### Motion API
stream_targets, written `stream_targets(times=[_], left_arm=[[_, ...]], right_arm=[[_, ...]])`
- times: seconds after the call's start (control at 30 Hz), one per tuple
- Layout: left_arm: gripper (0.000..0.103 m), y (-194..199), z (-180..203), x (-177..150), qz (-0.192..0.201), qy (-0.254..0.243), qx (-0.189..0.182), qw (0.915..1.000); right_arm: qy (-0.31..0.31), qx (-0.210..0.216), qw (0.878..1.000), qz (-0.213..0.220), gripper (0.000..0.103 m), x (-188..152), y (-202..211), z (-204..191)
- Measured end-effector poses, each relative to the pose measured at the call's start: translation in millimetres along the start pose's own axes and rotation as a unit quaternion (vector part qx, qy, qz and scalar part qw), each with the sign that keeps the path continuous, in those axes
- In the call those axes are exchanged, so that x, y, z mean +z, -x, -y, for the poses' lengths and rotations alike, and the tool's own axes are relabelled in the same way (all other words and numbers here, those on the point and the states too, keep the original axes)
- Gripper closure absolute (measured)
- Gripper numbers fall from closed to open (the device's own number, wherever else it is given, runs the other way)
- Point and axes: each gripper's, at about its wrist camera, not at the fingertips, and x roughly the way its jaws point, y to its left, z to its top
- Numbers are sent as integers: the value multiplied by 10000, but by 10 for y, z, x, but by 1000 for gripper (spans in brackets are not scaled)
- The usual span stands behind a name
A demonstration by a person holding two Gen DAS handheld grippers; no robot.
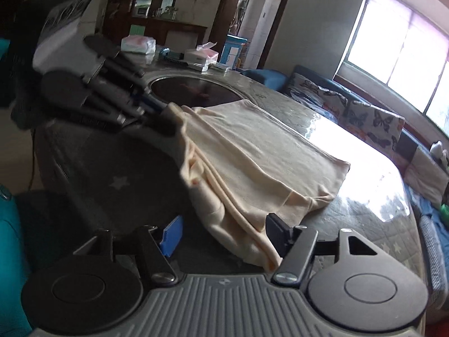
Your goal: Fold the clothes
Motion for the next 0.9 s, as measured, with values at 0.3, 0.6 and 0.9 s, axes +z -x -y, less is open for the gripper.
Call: stream_targets(times=[0.3, 0.6, 0.9], left_arm=[[89, 29, -38, -41, -50, -34, -6, 10000], [73, 182, 91, -258, -100, -447, 173, 9988], [86, 186, 177, -461, -178, -1014, 593, 9929]], right_arm=[[2, 24, 10000, -20, 70, 156, -379, 119], [-873, 556, 9945, -175, 87, 403, -437, 460], [-894, 384, 9951, -150, 90, 433, -441, 472]])
